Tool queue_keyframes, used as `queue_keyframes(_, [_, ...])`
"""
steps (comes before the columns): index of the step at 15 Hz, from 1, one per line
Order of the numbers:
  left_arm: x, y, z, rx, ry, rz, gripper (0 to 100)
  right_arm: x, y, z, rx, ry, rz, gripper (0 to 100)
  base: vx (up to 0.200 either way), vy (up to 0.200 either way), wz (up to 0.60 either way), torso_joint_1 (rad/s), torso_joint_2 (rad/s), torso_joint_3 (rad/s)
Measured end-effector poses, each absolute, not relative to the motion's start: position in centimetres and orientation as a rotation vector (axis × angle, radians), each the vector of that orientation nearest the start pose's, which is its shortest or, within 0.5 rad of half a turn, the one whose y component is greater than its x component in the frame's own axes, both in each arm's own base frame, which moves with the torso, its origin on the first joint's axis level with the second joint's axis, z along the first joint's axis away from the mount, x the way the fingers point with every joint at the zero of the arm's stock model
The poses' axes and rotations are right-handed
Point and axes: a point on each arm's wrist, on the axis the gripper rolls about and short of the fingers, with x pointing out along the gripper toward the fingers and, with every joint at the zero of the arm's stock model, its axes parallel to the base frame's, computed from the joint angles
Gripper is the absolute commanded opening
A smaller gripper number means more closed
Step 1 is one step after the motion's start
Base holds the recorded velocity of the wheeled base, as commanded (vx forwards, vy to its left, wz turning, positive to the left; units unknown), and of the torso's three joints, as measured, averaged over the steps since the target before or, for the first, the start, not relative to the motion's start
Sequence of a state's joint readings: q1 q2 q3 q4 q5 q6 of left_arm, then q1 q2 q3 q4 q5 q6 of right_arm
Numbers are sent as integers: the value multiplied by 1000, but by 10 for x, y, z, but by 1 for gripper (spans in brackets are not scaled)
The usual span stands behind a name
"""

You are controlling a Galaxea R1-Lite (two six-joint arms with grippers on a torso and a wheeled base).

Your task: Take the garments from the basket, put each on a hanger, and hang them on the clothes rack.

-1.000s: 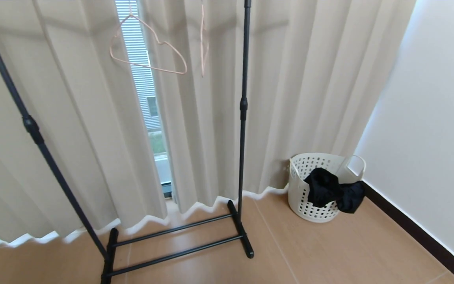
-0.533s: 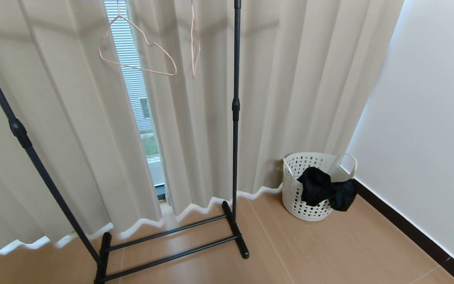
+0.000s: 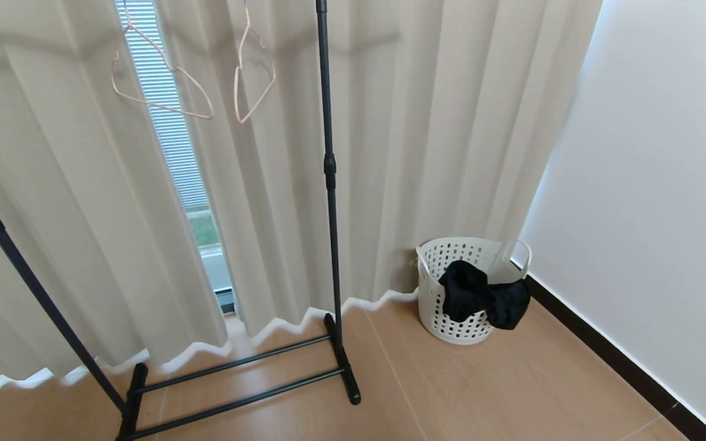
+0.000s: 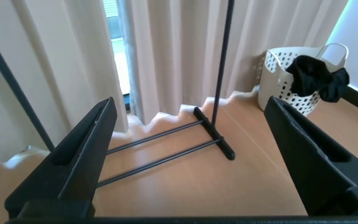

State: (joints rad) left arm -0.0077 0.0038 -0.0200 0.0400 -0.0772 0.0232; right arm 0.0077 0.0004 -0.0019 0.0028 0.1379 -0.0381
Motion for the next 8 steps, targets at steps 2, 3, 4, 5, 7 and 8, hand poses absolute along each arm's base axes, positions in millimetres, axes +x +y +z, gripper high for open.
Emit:
queue_keyframes(2, [-24, -2, 77, 13, 23, -85, 100, -23, 3, 76, -38, -1, 144, 100, 100, -100, 0, 2, 7, 2])
queue_keyframes(3, [-24, -2, 77, 9, 22, -86, 100, -23, 3, 76, -37, -1, 144, 100, 200, 0, 0, 7, 2, -2])
queue_keyframes(4, [-24, -2, 78, 8, 22, -86, 100, -23, 3, 76, -37, -1, 144, 100, 200, 0, 0, 2, -2, 2])
queue_keyframes(5, [-24, -2, 78, 7, 21, -86, 100, -23, 3, 76, -38, -2, 144, 100, 200, 0, 0, -7, 7, 2])
queue_keyframes(7, [-24, -2, 78, -5, 22, -86, 100, -23, 3, 76, -36, -2, 144, 100, 200, 0, 0, 5, 2, 7])
queue_keyframes(8, [-24, -2, 78, -7, 22, -86, 100, -23, 3, 76, -36, 0, 144, 100, 200, 0, 0, -7, 2, 2])
